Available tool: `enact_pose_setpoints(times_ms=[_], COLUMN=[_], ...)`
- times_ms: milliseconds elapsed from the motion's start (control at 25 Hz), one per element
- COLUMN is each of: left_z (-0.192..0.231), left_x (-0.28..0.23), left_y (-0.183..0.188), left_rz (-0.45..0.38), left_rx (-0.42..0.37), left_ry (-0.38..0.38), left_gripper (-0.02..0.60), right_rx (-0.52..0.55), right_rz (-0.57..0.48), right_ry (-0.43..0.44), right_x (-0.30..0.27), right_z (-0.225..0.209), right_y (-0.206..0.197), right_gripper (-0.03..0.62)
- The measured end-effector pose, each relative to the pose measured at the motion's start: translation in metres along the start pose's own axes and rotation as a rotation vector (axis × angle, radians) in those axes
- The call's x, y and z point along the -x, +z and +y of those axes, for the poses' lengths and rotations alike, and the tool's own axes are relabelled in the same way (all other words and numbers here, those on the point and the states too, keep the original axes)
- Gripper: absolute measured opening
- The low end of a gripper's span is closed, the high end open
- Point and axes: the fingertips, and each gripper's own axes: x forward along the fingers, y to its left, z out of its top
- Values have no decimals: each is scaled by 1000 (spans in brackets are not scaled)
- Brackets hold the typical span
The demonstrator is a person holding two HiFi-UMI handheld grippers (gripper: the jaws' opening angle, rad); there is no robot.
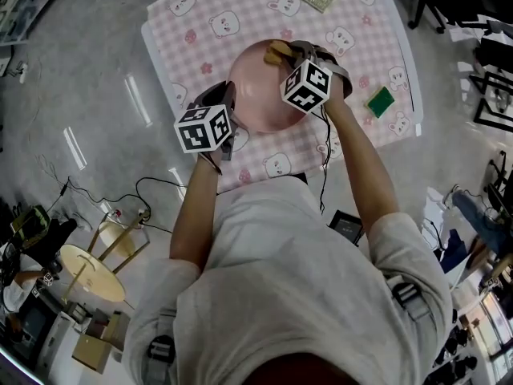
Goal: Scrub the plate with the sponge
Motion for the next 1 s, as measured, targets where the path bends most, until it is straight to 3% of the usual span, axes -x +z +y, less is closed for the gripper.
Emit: enact_pose_setpoints(times_ms=[520,1000], left_z=[8,8], left_x=[3,5], left_y=[-3,-10], left_rz=[-8,2], left_rx=[36,26], left_ry=[29,42], left_gripper=[48,44], right_rx=[183,271], right_rz=[-168,-189], right_ry=[85,171], right_x=[13,39], right_z=[66,132], right_y=[60,48], right_gripper=[83,83])
